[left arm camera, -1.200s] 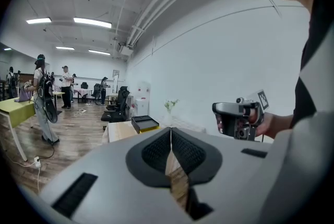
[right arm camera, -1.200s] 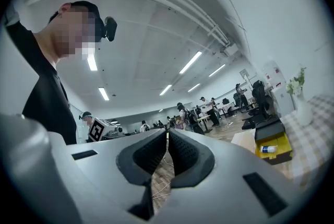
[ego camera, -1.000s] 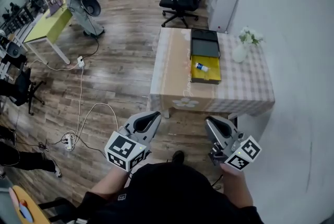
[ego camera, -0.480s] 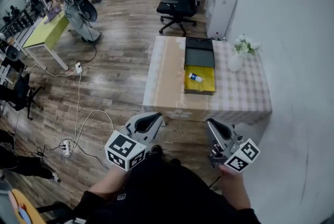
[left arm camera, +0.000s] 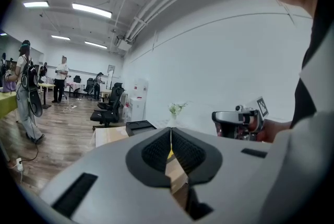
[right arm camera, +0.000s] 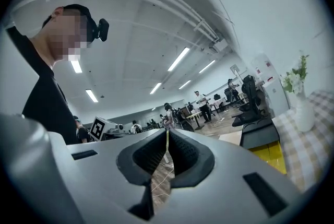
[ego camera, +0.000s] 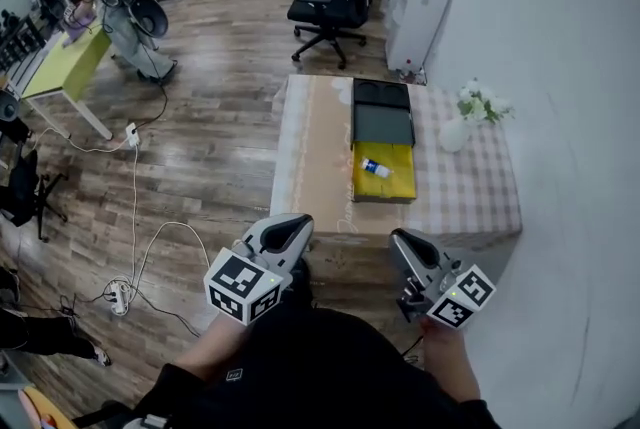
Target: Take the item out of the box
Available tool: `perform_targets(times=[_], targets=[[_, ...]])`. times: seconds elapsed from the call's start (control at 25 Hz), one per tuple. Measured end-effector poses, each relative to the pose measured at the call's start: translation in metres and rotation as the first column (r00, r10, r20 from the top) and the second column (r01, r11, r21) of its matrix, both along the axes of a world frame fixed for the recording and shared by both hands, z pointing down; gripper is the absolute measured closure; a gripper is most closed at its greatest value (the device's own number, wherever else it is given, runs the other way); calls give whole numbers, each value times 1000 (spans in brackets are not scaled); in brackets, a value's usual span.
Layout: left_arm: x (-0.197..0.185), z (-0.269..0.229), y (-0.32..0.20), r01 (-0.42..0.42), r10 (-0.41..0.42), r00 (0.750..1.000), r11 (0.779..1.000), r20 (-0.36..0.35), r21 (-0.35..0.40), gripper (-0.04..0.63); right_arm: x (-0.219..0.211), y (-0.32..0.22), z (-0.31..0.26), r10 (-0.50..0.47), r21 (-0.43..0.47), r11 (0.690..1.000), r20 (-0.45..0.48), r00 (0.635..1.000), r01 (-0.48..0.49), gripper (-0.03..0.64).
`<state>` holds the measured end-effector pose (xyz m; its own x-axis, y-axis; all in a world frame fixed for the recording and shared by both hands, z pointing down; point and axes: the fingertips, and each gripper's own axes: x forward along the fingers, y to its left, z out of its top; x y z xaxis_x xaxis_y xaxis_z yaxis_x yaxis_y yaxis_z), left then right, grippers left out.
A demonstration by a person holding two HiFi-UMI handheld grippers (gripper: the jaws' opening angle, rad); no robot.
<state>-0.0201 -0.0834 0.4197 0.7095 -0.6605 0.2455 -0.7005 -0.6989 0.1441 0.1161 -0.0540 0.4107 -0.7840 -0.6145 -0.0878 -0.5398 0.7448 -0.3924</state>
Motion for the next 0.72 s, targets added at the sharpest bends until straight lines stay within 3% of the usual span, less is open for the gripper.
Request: perform_targets(times=[0.36, 0.72], targets=[[-46, -7, -113, -9, 9, 1000, 1000, -3, 19, 580, -29, -103, -7, 50, -2, 999, -40, 998, -50, 578], [-73, -13, -160, -29, 30, 999, 999, -42, 26, 580, -66, -154, -19, 46, 5, 999, -59, 997, -46, 578]])
